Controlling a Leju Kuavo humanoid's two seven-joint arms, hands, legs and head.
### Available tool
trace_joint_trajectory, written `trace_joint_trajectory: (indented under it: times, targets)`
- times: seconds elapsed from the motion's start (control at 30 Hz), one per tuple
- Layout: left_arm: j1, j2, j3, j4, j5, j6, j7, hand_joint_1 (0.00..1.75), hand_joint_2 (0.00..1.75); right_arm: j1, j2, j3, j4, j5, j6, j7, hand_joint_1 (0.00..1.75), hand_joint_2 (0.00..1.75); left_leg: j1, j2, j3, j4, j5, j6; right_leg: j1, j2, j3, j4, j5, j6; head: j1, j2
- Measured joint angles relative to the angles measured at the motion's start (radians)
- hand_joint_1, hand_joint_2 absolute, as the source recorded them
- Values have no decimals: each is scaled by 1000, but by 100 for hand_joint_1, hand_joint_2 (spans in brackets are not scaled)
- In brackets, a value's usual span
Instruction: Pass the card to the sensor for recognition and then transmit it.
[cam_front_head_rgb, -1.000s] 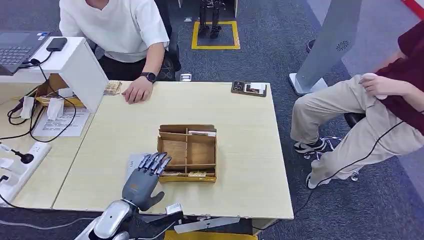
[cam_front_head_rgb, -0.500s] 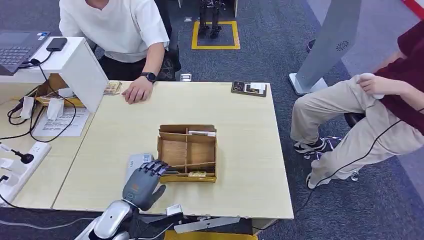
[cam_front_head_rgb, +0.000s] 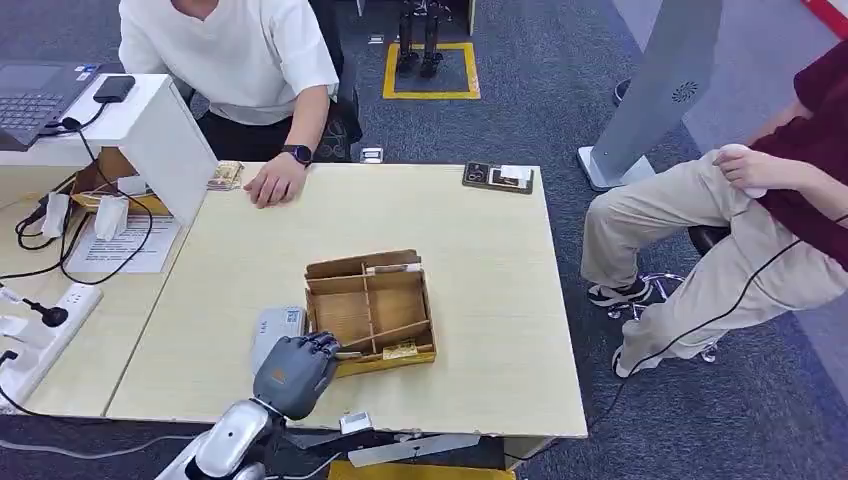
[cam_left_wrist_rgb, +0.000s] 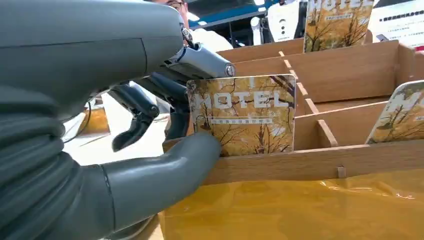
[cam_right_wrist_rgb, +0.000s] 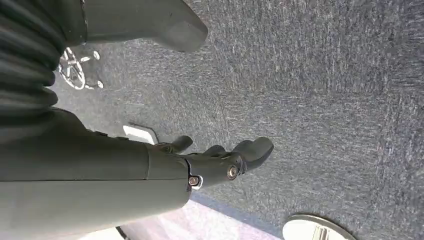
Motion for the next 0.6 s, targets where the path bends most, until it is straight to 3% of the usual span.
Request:
trace_joint_trajectory:
  times: [0.6]
  targets:
    - [2, -3, 0, 13, -3, 43, -2, 175, 175, -2, 0, 0, 0, 3, 12, 2, 0, 175, 0, 0, 0, 0, 0, 0, 0, 0, 0, 0, 0, 0, 0, 0]
